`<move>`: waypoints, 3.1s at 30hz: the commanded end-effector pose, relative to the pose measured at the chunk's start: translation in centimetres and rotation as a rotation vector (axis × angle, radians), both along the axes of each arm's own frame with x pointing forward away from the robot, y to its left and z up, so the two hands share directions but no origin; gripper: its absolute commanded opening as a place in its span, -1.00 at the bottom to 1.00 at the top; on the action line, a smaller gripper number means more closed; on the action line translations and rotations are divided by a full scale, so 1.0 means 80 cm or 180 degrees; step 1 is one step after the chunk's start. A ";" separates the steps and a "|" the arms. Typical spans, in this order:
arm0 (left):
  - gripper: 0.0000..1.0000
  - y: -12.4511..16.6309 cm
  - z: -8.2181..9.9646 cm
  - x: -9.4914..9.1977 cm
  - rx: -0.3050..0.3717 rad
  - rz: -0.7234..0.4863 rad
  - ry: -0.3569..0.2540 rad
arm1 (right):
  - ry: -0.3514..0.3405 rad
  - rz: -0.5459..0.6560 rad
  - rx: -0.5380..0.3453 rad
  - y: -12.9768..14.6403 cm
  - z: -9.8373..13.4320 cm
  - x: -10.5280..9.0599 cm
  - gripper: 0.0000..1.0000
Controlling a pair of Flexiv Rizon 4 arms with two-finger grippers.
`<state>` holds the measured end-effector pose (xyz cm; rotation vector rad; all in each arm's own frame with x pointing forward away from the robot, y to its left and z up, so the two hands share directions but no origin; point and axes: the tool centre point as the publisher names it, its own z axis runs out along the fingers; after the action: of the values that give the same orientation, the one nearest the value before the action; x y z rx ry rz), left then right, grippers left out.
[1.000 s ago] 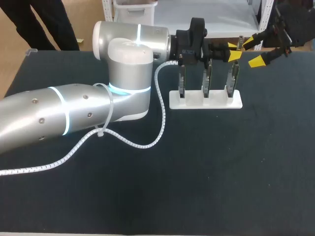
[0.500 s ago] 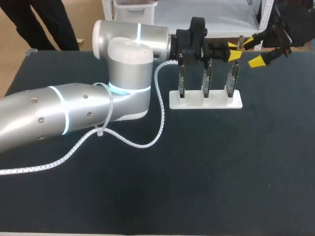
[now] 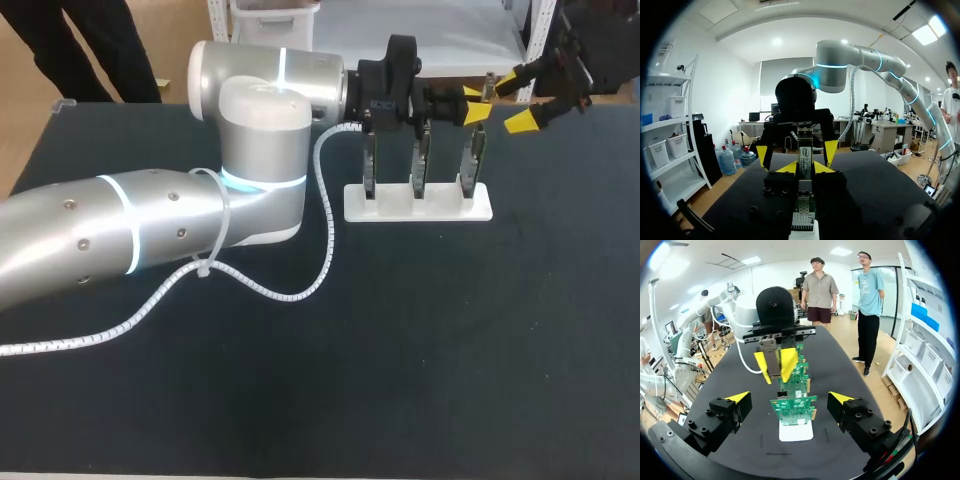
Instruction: Pick up the optical module with the left hand, and insert it into the network port with the right hand.
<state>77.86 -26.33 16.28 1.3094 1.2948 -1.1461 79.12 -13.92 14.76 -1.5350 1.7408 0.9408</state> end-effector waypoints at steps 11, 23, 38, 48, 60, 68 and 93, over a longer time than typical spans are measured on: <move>-1.00 0.001 0.001 -0.002 0.0006 0.0015 -0.0001 | -0.0097 -0.0008 0.0028 0.004 0.029 -0.005 1.00; -1.00 0.001 0.001 -0.002 0.0006 0.0015 -0.0001 | -0.0219 0.0021 0.0028 0.017 0.054 -0.014 1.00; -1.00 0.001 0.001 -0.002 0.0006 0.0015 -0.0001 | -0.0287 0.0014 0.0096 0.032 0.064 -0.027 1.00; -1.00 0.001 0.001 -0.002 0.0006 0.0015 -0.0001 | -0.0291 0.0056 0.0104 0.037 0.065 -0.031 1.00; -1.00 0.001 0.001 -0.002 0.0006 0.0015 -0.0001 | -0.0282 0.0076 0.0117 0.045 0.066 -0.030 1.00; -1.00 0.001 0.001 -0.002 0.0006 0.0015 -0.0001 | -0.0249 0.0056 0.0072 0.047 0.065 -0.031 1.00; -1.00 0.001 0.001 -0.002 0.0006 0.0015 -0.0001 | -0.0269 0.0006 0.0098 0.047 0.064 -0.026 -1.00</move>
<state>77.83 -26.33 16.28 1.3098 1.2948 -1.1463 77.10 -10.16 19.88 -1.5351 1.6609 0.8878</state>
